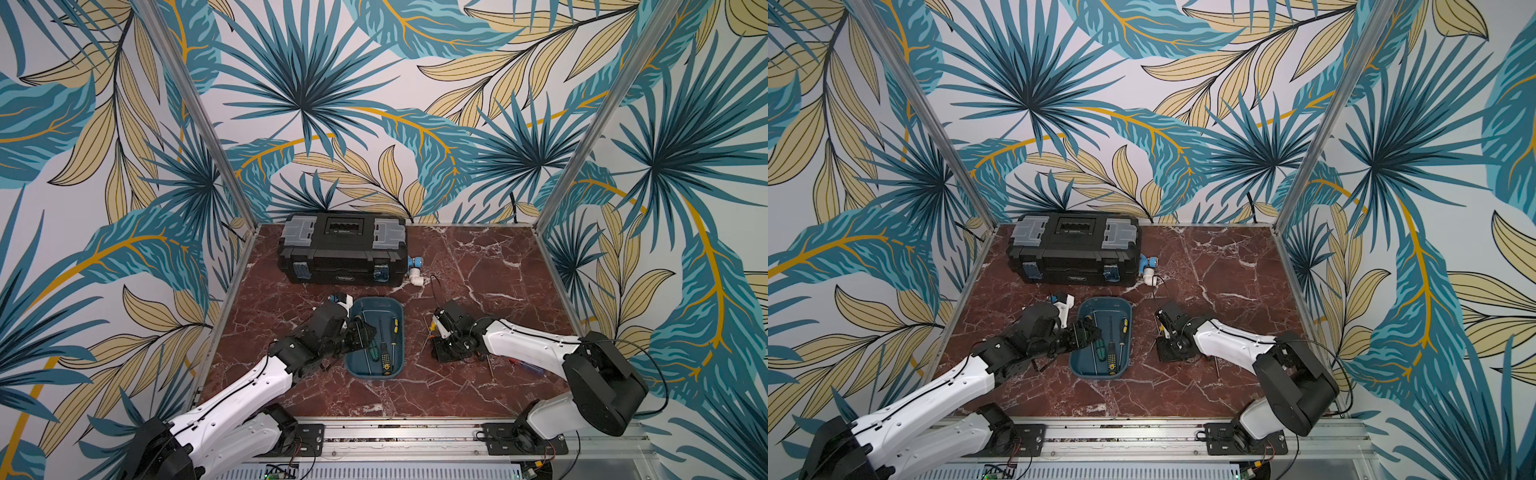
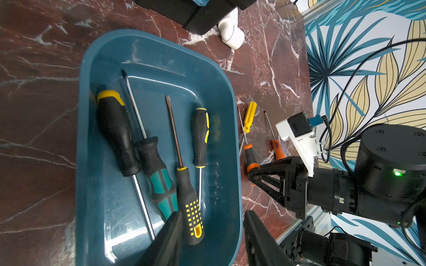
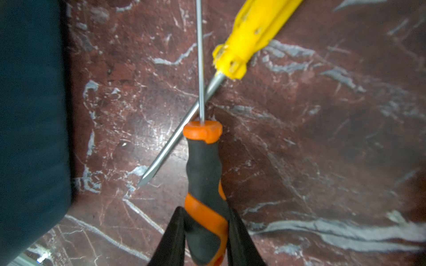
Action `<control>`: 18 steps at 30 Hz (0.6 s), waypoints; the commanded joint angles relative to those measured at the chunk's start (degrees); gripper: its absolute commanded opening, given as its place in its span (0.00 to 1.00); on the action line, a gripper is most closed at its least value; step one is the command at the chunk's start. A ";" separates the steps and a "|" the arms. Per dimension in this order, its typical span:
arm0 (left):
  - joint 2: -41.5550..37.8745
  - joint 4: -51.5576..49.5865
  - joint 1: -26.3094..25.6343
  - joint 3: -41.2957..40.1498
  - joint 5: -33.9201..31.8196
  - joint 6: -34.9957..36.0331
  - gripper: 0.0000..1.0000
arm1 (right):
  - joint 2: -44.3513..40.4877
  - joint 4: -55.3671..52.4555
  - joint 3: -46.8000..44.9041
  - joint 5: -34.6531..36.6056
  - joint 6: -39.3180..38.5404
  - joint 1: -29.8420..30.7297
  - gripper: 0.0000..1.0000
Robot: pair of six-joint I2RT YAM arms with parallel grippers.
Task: Put the screwdriver on the desktop into the storage box
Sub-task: Pick up the screwdriver from the center of the board, then place the screwdriver in the storage box.
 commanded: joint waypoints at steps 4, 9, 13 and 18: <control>-4.76 6.78 0.22 0.32 2.92 -0.31 0.47 | -9.32 -0.43 -1.32 -2.13 1.22 0.66 0.00; -5.96 24.11 0.22 -1.87 12.23 -4.78 0.49 | -21.11 9.46 -3.03 -8.54 9.12 0.66 0.00; -4.94 40.69 0.04 -4.46 17.05 -10.61 0.60 | -27.65 26.68 -6.09 -14.99 19.28 0.59 0.00; -1.37 55.67 -1.34 -5.10 20.44 -16.00 0.68 | -28.46 45.39 -8.33 -20.30 30.08 0.69 0.00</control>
